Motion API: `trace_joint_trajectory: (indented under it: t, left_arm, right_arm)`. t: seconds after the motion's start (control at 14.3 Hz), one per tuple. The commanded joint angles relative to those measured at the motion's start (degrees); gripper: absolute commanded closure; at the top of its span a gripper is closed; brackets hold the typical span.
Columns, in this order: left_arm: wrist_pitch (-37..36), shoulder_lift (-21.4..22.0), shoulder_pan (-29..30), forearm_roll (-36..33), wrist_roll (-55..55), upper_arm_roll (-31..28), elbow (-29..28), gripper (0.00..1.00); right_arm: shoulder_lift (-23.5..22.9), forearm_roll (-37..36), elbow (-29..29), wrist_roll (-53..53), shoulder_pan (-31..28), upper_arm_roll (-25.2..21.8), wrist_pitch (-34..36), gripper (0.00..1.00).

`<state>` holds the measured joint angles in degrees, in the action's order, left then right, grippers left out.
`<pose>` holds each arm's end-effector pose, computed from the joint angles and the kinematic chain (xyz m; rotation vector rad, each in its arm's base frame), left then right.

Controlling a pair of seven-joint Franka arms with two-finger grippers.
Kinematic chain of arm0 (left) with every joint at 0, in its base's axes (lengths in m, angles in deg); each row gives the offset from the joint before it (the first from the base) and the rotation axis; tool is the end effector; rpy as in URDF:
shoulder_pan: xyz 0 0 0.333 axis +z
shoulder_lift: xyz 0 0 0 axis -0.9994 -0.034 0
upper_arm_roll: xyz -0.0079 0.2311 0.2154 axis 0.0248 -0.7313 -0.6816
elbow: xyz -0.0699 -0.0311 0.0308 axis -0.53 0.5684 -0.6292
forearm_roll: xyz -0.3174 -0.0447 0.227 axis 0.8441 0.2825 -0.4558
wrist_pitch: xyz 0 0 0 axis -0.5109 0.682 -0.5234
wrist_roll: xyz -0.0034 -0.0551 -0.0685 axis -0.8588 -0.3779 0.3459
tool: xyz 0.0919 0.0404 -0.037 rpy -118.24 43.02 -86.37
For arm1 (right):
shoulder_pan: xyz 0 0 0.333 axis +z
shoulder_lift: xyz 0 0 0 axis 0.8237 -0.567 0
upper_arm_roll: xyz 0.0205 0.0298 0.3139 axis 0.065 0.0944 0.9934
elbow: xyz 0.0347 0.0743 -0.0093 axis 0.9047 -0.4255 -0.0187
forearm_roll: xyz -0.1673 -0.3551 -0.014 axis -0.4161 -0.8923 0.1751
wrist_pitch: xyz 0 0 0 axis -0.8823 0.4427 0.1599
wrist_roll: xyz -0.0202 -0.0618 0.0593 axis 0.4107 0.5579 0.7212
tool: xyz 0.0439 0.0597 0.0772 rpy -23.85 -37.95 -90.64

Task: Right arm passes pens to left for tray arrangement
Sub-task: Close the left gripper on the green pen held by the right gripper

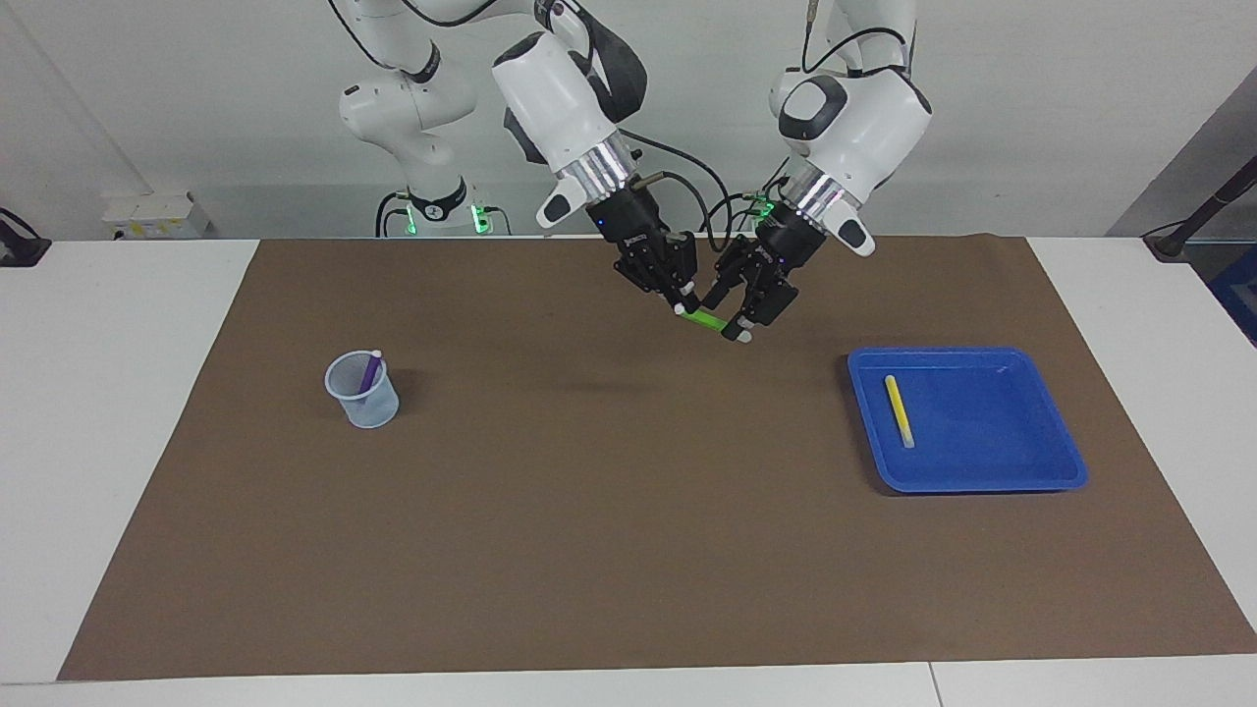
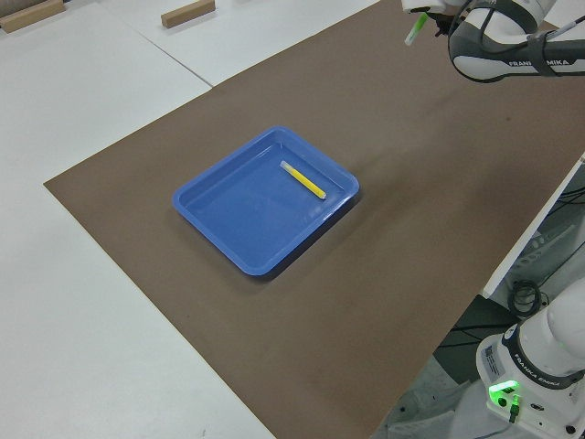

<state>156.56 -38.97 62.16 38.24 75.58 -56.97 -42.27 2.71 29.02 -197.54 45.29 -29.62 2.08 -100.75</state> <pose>0.4860 -0.2466 0.5052 1.6663 1.6912 -0.2782 0.5056 0.3635 0.5349 -2.2534 0.7890 -0.3659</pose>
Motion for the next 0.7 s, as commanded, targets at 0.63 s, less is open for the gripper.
trace_joint_trajectory:
  t: [0.63]
  left_arm:
    - [5.90, -2.17, -3.02, 0.60, -0.57, -0.49, -0.51, 0.23]
  right_arm:
    - [-0.26, 1.38, -0.40, 0.33, -0.62, 0.55, -1.45, 1.00]
